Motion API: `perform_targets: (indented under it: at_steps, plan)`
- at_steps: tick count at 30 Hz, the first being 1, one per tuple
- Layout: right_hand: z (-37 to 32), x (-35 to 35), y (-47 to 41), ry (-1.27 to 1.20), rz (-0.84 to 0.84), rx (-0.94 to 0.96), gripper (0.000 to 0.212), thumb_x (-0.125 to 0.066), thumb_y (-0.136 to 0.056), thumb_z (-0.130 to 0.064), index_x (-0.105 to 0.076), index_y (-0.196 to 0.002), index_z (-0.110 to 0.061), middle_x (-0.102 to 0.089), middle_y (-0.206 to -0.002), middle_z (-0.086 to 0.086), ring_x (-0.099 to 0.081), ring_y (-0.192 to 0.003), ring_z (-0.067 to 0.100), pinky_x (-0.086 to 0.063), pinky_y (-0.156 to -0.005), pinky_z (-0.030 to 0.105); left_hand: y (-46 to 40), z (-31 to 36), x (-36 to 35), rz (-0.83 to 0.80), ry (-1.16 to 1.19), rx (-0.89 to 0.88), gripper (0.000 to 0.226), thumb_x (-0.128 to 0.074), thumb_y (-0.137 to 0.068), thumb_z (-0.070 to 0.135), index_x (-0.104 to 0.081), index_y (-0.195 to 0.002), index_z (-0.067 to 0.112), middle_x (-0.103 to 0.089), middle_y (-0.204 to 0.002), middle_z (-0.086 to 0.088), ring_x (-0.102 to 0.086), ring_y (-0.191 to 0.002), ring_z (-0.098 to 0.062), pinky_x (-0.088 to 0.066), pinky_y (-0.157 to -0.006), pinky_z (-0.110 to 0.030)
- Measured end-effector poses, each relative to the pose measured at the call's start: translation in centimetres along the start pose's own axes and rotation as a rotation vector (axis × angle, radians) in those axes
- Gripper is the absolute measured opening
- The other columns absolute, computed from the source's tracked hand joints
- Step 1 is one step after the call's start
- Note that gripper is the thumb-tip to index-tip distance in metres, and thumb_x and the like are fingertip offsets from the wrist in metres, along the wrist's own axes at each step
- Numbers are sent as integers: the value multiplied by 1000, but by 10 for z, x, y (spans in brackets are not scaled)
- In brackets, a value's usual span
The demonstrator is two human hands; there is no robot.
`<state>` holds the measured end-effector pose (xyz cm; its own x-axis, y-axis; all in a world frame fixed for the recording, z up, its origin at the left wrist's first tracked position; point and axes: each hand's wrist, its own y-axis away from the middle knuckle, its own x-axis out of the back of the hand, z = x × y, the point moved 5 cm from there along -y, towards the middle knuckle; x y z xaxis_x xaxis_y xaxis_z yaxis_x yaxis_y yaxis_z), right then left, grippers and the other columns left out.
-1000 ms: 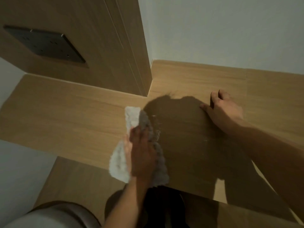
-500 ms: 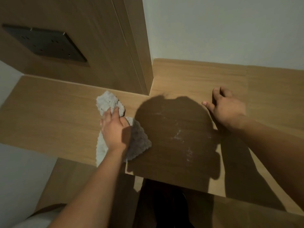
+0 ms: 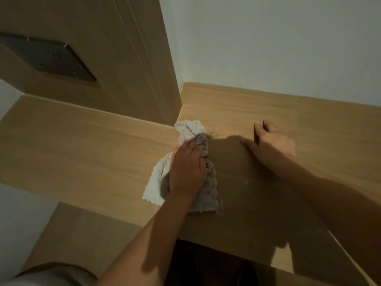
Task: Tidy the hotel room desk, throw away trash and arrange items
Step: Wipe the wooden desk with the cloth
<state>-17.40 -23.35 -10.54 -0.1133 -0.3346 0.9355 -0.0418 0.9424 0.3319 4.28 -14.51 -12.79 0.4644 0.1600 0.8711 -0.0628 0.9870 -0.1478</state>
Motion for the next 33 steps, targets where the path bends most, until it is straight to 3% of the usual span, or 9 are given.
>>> perform_targets:
  at_steps: [3, 8, 10, 13, 16, 21, 26, 29, 33]
  plan:
    - [20, 10, 1, -81, 12, 73, 64, -38, -99, -60, -28, -153, -28, -25, -162, -2, -35, -143, 26, -38, -108, 41, 1, 3, 11, -28, 70, -44, 49, -41, -89, 15, -66, -130, 6, -62, -136, -19, -55, -130, -36, -40, -113, -56]
    - [79, 21, -8, -142, 187, 91, 56, -35, -103, -49, -34, -152, -21, -27, -161, 5, -30, -144, 31, -29, -115, 48, -6, -78, 53, 198, -45, 386, 49, -40, -97, 16, -50, -145, 11, -55, -131, -24, -53, -117, -41, -46, -101, -47]
    - [96, 14, -15, -108, 189, 92, 58, -37, -102, -50, -35, -152, -22, -26, -162, 5, -23, -147, 29, -21, -119, 45, -9, -85, 46, 183, -147, 494, 51, -41, -97, 15, -45, -147, 5, -54, -126, -29, -52, -112, -46, -46, -96, -49]
    - [106, -4, -22, -132, 186, 90, 57, -35, -103, -50, -35, -153, -23, -24, -163, 5, -19, -149, 27, -11, -121, 41, -17, -50, 15, 157, -181, 436, 53, -41, -96, 15, -47, -145, -2, -52, -135, -34, -48, -123, -49, -42, -107, -54]
    - [107, -7, -25, -148, 290, 119, 52, -41, -103, -44, -46, -147, -16, -36, -157, 11, -28, -145, 31, -16, -120, 44, -27, -5, -8, 120, -158, 332, 51, -42, -97, 12, -49, -145, -2, -47, -146, -31, -43, -135, -46, -35, -116, -53]
    - [108, -8, -24, -195, 363, 119, 52, -41, -102, -47, -56, -138, -13, -47, -149, 15, -40, -139, 35, -27, -118, 48, -39, 49, -31, -10, -79, 94, 47, -51, -93, 4, -57, -140, 4, -54, -141, -27, -47, -134, -43, -33, -118, -49]
    - [108, -10, -25, -185, 420, 158, 58, -37, -97, -49, -60, -134, -11, -50, -146, 16, -40, -139, 34, -25, -119, 48, -100, 10, 9, 126, -103, 268, 55, -44, -93, 4, -43, -148, 2, -39, -151, -25, -35, -138, -41, -30, -119, -49]
    - [108, -10, -25, -202, 448, 159, 57, -37, -96, -49, -60, -134, -13, -49, -148, 12, -39, -140, 32, -24, -119, 46, -136, 10, -9, -20, -207, 253, 59, -45, -95, 4, -33, -153, 0, -22, -162, -24, -22, -147, -41, -21, -123, -47]
    - [107, -12, -25, -217, 511, 174, 54, -42, -95, -45, -63, -131, -11, -52, -145, 14, -44, -137, 34, -27, -117, 48, -159, 6, -20, 28, -187, 259, 51, -48, -94, 4, -47, -144, -3, -27, -162, -22, -24, -148, -37, -24, -123, -45]
